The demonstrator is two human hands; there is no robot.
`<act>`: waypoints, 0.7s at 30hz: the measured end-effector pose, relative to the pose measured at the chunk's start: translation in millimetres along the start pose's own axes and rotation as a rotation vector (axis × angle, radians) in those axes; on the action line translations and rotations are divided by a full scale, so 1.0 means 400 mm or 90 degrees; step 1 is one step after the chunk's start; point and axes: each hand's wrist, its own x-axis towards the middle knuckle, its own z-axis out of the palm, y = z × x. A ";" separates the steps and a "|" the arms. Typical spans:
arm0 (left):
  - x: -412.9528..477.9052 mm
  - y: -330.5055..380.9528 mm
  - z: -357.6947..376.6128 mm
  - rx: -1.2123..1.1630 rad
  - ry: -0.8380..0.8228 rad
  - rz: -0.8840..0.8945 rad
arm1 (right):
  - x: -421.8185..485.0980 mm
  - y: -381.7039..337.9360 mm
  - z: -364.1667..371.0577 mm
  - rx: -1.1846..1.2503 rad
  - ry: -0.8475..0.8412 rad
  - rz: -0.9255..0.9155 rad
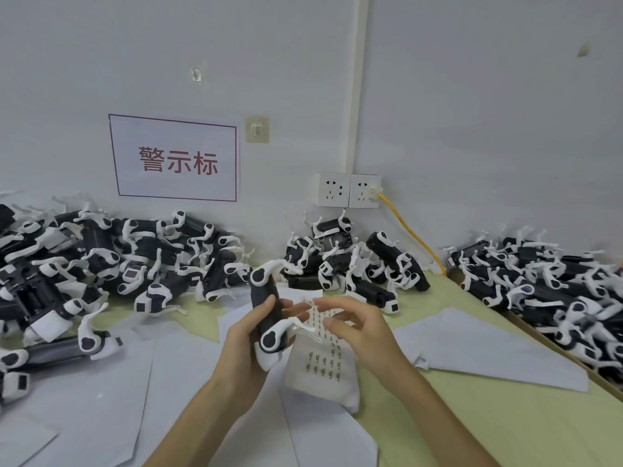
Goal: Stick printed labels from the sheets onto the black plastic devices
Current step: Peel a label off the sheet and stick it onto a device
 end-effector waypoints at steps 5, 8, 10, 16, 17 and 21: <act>0.008 0.001 -0.012 0.023 0.052 0.015 | -0.001 0.006 0.005 -0.030 0.006 0.000; 0.010 -0.001 -0.019 0.035 0.052 0.013 | -0.003 0.009 0.008 -0.082 0.040 -0.006; 0.013 -0.003 -0.022 0.106 0.057 0.031 | -0.003 0.009 0.007 -0.086 0.071 -0.029; 0.013 -0.016 -0.016 0.311 0.033 0.084 | -0.008 0.002 0.009 -0.144 0.113 -0.096; 0.014 -0.020 -0.019 0.326 0.031 0.085 | -0.008 0.003 0.009 -0.154 0.117 -0.098; 0.015 -0.024 -0.022 0.373 0.023 0.095 | -0.006 0.006 0.006 -0.168 0.112 -0.090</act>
